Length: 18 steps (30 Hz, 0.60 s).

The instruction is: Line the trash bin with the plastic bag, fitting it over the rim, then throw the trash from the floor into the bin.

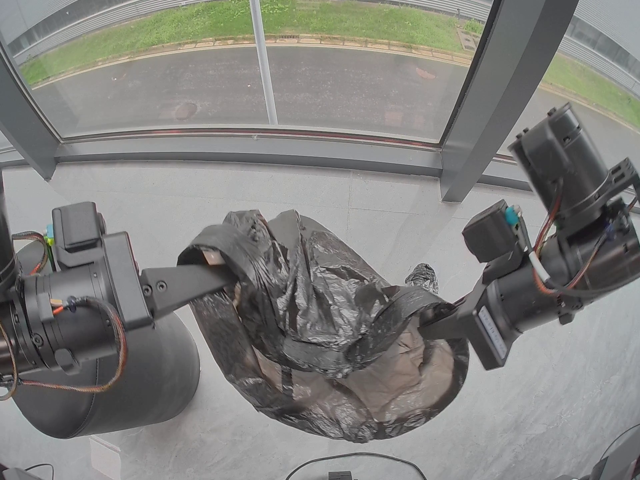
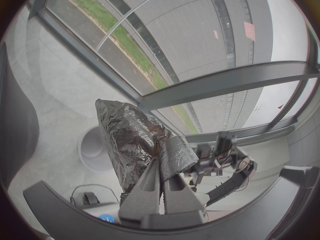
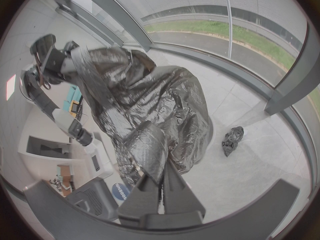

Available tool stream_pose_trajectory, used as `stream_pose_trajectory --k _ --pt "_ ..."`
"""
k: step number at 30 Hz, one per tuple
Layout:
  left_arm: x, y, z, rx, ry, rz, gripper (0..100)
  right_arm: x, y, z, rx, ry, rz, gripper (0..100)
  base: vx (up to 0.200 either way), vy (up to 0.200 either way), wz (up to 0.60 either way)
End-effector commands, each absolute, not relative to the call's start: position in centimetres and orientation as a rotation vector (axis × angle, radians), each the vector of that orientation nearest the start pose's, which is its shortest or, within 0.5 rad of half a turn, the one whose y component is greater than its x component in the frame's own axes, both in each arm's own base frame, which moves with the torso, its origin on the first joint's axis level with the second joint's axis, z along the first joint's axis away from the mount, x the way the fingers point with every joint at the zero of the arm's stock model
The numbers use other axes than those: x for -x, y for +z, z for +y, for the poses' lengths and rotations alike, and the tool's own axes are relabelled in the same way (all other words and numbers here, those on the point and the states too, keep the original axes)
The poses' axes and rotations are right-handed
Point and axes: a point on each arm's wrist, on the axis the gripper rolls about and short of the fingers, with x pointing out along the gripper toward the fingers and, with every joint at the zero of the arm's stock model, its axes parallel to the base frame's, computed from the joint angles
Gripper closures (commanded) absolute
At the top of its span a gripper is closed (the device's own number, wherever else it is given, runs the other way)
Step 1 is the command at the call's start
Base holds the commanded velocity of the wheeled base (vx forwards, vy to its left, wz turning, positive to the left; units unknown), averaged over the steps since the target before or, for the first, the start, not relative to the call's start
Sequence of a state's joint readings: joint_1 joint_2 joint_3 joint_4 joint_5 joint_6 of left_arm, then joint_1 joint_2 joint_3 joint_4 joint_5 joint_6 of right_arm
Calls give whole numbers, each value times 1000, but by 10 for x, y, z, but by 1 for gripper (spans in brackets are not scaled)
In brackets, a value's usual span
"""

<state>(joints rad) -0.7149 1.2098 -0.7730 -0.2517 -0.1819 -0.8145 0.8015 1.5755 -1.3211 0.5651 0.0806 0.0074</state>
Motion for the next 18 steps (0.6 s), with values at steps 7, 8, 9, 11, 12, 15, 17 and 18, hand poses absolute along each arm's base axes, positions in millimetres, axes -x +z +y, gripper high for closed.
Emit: stream_pose_trajectory --k 7,8,9,11,12,15,17,18 --pt "-129 223 -138 751 -925 888 100 -196 273 192 170 968 1002 100 0 0 0" --pt "-131 218 -139 752 -917 912 100 -199 268 195 169 971 1025 100 0 0 0" --pt "-134 213 -140 751 -901 933 100 -202 264 198 169 970 1040 100 0 0 0" --pt "-140 206 -142 750 -873 954 100 -207 257 201 173 964 1065 100 0 0 0" --pt "-143 202 -142 751 -858 967 100 -210 253 202 171 956 1080 100 0 0 0" --pt "-153 191 -143 755 -805 1002 100 -215 243 205 166 964 1119 100 0 0 0" --pt "-161 182 -144 756 -765 1032 100 -215 240 206 158 990 1140 100 0 0 0" --pt "-161 182 -144 756 -766 1034 100 -215 240 206 158 991 1140 100 0 0 0"
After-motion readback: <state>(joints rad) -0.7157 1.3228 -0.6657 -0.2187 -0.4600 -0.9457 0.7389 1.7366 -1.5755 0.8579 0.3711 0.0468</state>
